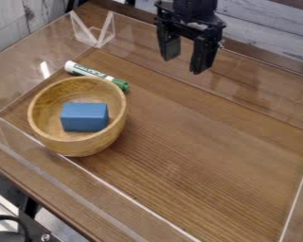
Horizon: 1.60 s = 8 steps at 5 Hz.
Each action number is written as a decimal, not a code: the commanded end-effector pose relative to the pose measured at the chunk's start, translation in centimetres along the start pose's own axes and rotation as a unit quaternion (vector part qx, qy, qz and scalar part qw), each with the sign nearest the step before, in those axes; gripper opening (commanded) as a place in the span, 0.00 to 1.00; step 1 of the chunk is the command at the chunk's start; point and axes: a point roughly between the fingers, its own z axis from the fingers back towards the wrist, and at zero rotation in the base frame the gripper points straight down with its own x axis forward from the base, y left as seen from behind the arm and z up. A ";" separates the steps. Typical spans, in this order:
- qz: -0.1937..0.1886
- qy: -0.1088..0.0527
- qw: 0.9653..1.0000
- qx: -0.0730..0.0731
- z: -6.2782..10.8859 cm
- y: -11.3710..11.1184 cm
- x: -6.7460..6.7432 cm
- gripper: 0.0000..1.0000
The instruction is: Put the green marker in the brown bowl
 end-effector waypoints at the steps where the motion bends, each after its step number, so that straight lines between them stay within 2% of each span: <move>1: -0.003 -0.024 1.000 0.006 1.6 0.2 0.4 1.00; 4: -0.003 -0.015 1.000 0.002 1.5 0.2 0.3 1.00; 8: -0.013 -0.003 1.000 0.003 -0.7 2.3 0.6 1.00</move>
